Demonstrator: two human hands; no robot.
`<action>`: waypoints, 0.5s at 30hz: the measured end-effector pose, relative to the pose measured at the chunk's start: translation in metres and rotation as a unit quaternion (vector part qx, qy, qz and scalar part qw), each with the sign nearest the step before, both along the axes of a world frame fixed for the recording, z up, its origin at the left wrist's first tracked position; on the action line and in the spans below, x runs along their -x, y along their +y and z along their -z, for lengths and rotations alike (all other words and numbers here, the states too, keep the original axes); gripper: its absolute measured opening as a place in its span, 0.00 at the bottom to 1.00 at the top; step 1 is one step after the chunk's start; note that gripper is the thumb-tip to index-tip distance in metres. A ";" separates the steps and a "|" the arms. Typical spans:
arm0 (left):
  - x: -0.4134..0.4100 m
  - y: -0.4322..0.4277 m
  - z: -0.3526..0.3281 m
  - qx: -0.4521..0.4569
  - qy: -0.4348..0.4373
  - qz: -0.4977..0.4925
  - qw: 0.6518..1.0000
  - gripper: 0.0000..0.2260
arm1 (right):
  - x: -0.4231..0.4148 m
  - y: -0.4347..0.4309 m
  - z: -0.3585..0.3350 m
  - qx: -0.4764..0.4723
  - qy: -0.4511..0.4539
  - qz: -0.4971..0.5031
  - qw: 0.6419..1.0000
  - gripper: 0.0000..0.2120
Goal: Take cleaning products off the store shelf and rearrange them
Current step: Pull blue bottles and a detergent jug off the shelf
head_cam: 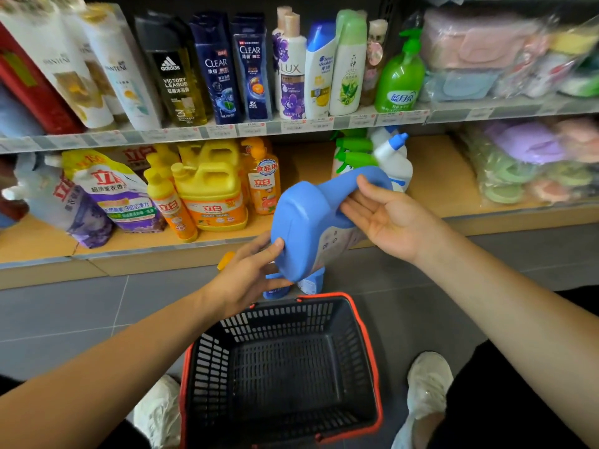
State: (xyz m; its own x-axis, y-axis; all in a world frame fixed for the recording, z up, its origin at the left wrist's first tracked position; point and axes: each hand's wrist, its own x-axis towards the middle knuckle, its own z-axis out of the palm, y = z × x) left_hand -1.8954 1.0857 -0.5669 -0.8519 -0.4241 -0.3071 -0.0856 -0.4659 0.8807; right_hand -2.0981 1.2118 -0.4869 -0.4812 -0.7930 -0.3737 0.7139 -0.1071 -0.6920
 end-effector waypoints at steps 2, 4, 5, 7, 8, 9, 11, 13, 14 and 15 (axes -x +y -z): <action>0.001 -0.001 -0.001 0.015 -0.010 -0.007 1.000 0.21 | -0.002 0.001 -0.001 -0.023 0.006 0.012 1.000 0.06; 0.001 0.000 -0.002 0.027 -0.018 -0.014 0.999 0.21 | -0.003 0.002 -0.001 -0.043 0.012 0.029 0.999 0.04; 0.001 0.002 -0.002 0.039 -0.024 -0.020 0.999 0.20 | -0.004 0.002 -0.001 -0.049 0.012 0.038 0.998 0.04; 0.003 0.005 -0.002 0.075 -0.042 -0.036 0.996 0.17 | -0.008 0.002 0.000 -0.054 0.017 0.054 0.997 0.04; 0.004 0.006 -0.002 0.090 -0.049 -0.047 0.994 0.16 | -0.010 0.001 0.000 -0.058 0.024 0.059 0.996 0.03; 0.006 0.008 -0.002 0.106 -0.050 -0.057 0.991 0.16 | -0.012 -0.001 0.000 -0.063 0.033 0.063 0.996 0.03; 0.009 0.013 -0.003 0.130 -0.033 -0.077 0.988 0.16 | -0.017 -0.004 0.000 -0.070 0.046 0.068 0.994 0.02; 0.013 0.017 -0.005 0.114 -0.013 -0.107 0.988 0.16 | -0.021 -0.006 -0.002 -0.081 0.051 0.067 0.993 0.02; 0.015 0.019 -0.006 0.103 -0.007 -0.126 0.987 0.16 | -0.022 -0.007 -0.003 -0.086 0.051 0.066 0.993 0.02; 0.016 0.021 -0.007 0.096 -0.002 -0.146 0.985 0.16 | -0.022 -0.007 -0.005 -0.089 0.053 0.065 0.992 0.02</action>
